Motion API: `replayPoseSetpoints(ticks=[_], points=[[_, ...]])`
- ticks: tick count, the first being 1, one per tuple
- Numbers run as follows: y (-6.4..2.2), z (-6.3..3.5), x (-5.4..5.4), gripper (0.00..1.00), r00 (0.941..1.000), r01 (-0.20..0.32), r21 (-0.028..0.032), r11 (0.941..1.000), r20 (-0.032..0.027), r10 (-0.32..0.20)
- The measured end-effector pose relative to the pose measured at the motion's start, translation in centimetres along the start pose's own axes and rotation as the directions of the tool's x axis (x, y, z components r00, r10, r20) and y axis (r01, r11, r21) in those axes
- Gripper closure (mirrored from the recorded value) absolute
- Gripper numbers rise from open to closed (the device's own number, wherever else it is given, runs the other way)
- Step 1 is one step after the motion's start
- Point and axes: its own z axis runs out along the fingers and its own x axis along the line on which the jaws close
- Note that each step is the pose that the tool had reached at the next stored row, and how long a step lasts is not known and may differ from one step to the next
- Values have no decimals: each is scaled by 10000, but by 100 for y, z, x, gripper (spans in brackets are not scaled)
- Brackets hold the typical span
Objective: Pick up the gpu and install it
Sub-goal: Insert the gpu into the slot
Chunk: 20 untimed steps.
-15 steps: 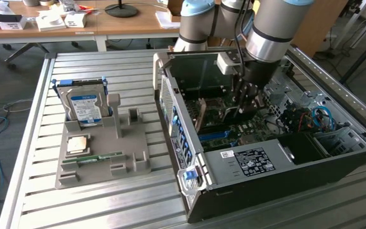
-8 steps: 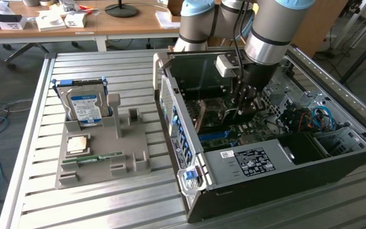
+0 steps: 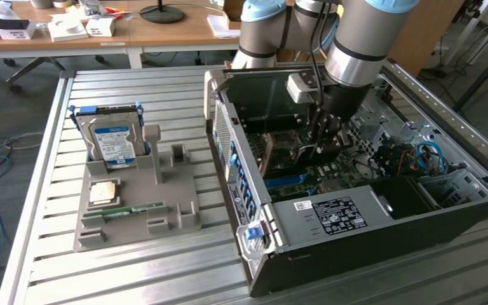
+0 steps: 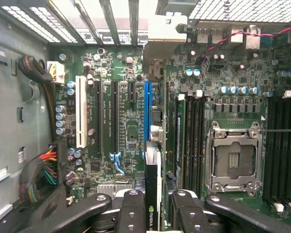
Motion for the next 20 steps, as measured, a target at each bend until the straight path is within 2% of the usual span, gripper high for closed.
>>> replayPoseSetpoints(ticks=[7, 15, 20], points=[[42, -1, 1, 74, 10000, 0, -1, 10000, -3, 0], [50, -2, 23, 74, 10000, 0, -1, 10000, -2, 0], [99, -3, 24, 74, 10000, 0, 0, 10000, -2, 0]])
